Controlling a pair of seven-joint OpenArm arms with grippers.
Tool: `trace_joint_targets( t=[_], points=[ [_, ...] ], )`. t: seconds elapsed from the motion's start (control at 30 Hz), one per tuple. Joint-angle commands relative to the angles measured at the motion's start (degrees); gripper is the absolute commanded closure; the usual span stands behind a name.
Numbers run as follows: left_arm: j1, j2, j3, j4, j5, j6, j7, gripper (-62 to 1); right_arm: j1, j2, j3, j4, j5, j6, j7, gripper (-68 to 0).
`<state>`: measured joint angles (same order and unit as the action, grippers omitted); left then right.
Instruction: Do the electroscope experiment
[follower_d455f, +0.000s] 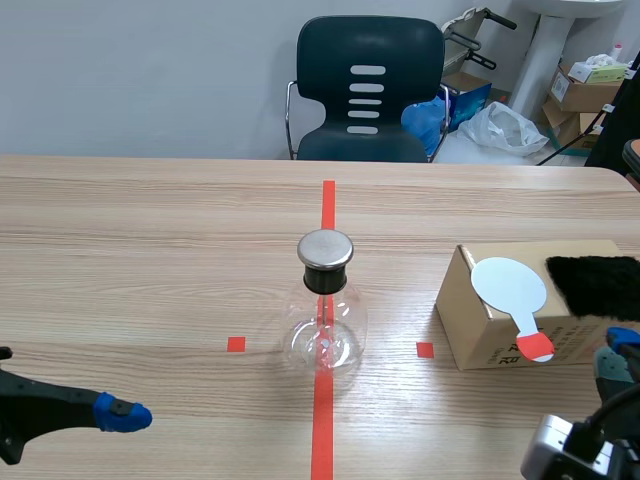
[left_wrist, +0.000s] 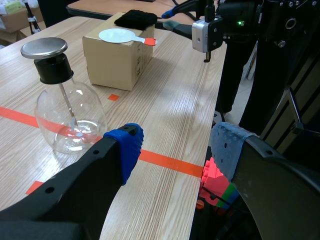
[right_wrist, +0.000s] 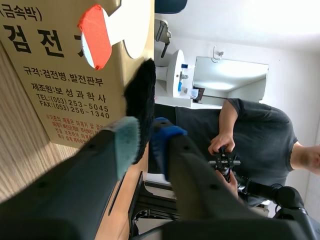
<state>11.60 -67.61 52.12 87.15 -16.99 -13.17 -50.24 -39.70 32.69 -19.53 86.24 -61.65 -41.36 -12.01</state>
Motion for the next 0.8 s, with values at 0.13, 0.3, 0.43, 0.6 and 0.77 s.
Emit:
trace_joint_targets(
  t=[0.13, 0.3, 0.43, 0.6, 0.77],
  points=[
    [0.11, 0.09, -0.07, 1.16, -0.2, -0.07, -0.96, -33.2, 1.68, -0.5, 0.17, 0.11, -0.2, -3.5, 2.6, -39.1],
    [0.11, 0.09, -0.07, 1.16, -0.2, -0.07, -0.98, -33.2, 4.46, -2.25, 0.07, -3.23, 0.48, -3.5, 6.8, -43.1],
    [0.11, 0.09, -0.07, 1.16, -0.2, -0.07, -0.98, -33.2, 6.49, -3.45, 0.0, -6.29, 2.6, -3.5, 12.68, -43.1],
    [0.11, 0.09, -0.07, 1.16, -0.2, -0.07, -0.98, -33.2, 8.52, -5.55, 0.0, -9.94, 5.6, -3.5, 19.19, -43.1],
    [0.11, 0.09, -0.07, 1.16, -0.2, -0.07, -0.98, -33.2, 9.9, -7.63, -0.02, -10.99, 6.84, -3.5, 23.02, -43.1]
  ],
)
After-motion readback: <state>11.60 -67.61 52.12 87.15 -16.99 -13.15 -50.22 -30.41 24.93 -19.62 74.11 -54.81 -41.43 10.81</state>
